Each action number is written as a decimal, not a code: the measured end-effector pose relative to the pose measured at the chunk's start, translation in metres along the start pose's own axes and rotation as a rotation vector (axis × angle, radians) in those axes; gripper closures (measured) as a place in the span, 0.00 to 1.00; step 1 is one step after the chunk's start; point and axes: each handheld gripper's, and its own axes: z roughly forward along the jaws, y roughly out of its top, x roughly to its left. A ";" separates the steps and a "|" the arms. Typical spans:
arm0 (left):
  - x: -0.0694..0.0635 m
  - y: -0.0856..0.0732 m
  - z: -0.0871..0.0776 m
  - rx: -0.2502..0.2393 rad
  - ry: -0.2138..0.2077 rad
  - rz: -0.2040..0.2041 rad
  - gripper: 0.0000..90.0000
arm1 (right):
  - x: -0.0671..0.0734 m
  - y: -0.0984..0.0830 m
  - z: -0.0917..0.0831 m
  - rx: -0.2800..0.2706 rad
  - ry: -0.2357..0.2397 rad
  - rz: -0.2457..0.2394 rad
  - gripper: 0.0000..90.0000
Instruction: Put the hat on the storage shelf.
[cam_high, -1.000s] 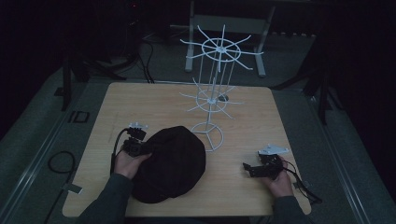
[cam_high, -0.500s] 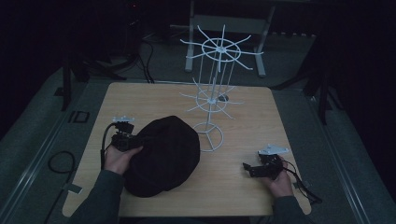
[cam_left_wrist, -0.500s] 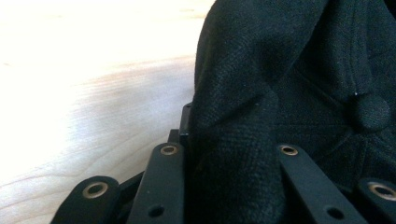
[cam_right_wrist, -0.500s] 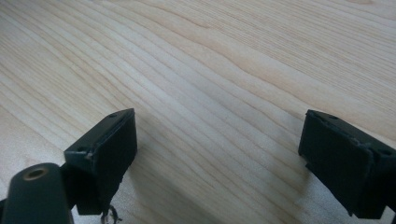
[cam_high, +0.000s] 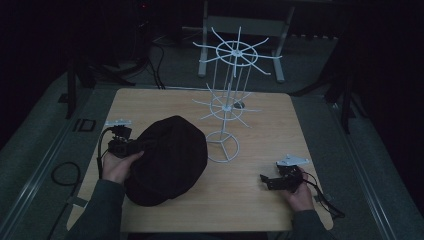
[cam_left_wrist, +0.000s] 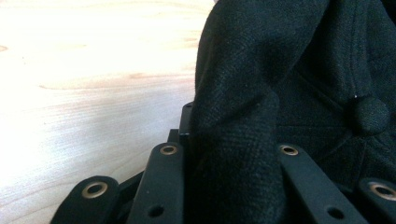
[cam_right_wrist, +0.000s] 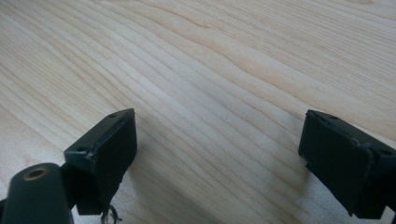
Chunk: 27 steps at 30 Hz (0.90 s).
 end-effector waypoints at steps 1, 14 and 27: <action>0.001 0.001 -0.002 -0.003 -0.002 0.000 0.84 | 0.000 0.000 0.000 0.000 0.000 0.000 0.13; 0.009 0.009 -0.024 -0.084 -0.028 -0.020 0.84 | 0.000 0.000 0.000 0.000 0.000 0.001 0.13; 0.010 0.019 -0.039 -0.140 -0.049 -0.026 0.84 | 0.000 0.000 0.000 -0.002 -0.001 0.000 0.13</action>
